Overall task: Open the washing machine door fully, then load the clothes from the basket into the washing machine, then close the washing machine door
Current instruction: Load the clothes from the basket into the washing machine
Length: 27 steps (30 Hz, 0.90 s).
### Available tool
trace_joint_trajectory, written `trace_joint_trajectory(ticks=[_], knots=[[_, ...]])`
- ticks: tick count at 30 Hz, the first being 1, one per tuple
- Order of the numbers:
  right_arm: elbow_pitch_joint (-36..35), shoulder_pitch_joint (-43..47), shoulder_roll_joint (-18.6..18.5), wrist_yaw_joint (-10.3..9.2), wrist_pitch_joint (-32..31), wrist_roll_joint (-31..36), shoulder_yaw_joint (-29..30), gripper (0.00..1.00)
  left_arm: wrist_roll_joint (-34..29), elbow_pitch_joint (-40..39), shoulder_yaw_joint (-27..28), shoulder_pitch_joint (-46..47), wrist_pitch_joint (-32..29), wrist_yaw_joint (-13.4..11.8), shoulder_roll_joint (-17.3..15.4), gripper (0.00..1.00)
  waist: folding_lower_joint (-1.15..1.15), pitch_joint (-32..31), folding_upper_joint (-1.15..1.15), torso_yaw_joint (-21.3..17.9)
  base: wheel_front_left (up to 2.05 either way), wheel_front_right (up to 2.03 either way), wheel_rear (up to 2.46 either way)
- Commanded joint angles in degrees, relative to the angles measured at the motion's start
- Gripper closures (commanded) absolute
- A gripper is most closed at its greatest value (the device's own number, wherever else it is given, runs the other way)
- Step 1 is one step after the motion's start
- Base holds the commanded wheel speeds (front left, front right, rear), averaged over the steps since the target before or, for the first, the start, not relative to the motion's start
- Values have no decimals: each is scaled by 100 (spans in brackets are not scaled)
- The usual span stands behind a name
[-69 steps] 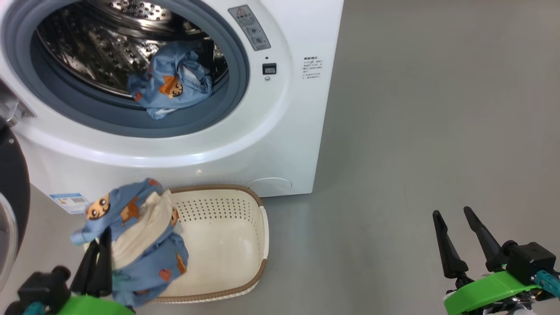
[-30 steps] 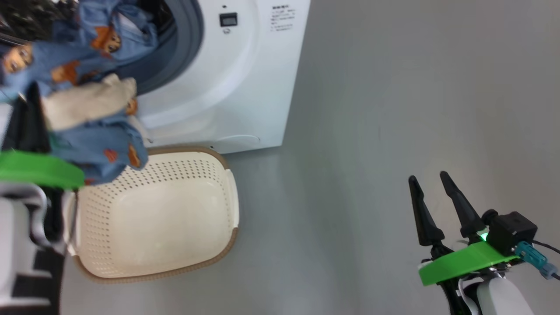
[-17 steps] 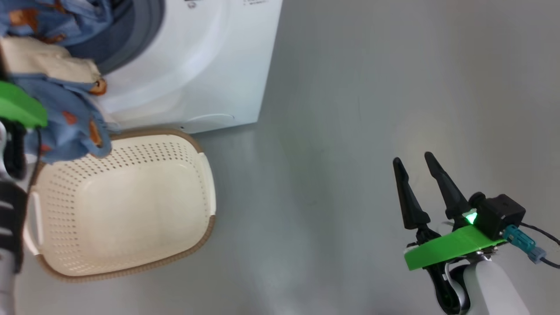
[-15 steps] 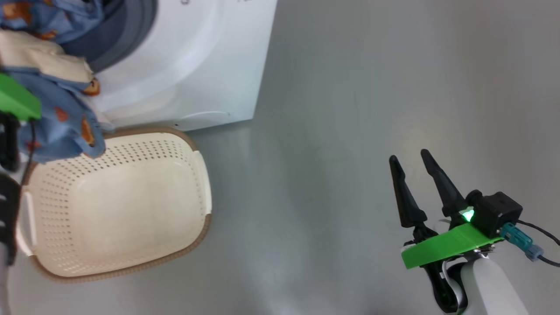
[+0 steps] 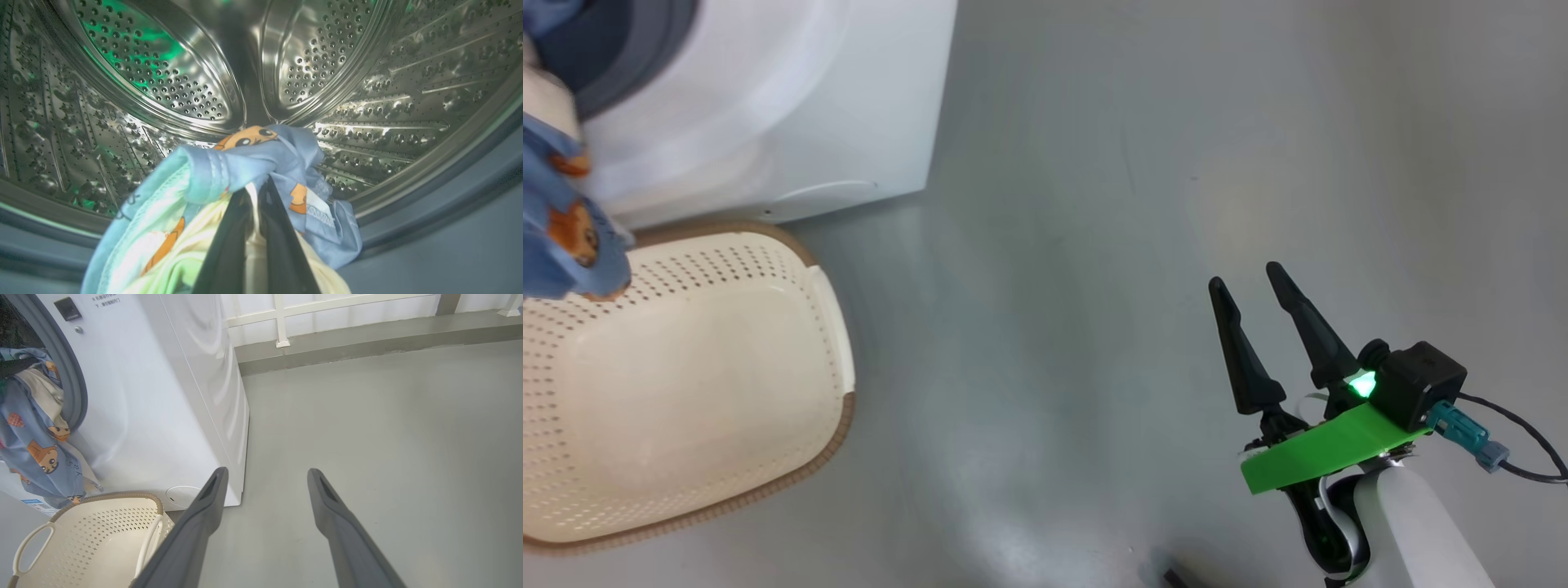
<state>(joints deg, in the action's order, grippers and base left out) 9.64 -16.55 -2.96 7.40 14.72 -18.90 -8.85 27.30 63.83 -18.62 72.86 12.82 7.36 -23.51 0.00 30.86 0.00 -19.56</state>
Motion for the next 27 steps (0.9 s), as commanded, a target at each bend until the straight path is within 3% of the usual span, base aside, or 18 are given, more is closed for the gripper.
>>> trace_joint_trajectory(ticks=[1,6,14,18,23,24,25,26,27], knots=[[-150,-70,7,9,28,-120,-163,0,21,-83,0,353,88,13,-370,100,0,165,0,-143,0,0,0],[-172,-119,7,9,28,-180,-189,0,-128,-245,-64,699,205,13,-522,100,0,286,0,-198,0,0,0],[-224,-212,8,9,28,-256,-203,0,-640,-1917,705,697,217,-277,-730,100,0,505,0,-221,0,0,0],[-214,-242,8,9,28,-280,-249,0,-834,-1836,868,349,217,-210,-637,100,0,517,0,-206,0,0,0],[-195,-255,8,9,28,-293,-311,0,-864,-1100,885,212,217,-105,-513,100,0,489,0,-186,0,0,0],[-189,-254,8,9,28,-291,-317,0,-852,-864,849,224,218,-84,-484,93,0,475,0,-181,0,0,0],[-184,-253,8,9,28,-289,-320,0,-878,-682,777,279,218,-63,-473,62,0,467,0,-177,0,0,0],[-180,-252,8,9,28,-286,-320,0,-898,-528,723,343,218,-49,-467,43,0,458,0,-171,0,0,0],[-172,-247,8,9,28,-277,-318,0,-841,-161,670,469,116,-25,-414,0,0,433,0,-156,0,0,0]])
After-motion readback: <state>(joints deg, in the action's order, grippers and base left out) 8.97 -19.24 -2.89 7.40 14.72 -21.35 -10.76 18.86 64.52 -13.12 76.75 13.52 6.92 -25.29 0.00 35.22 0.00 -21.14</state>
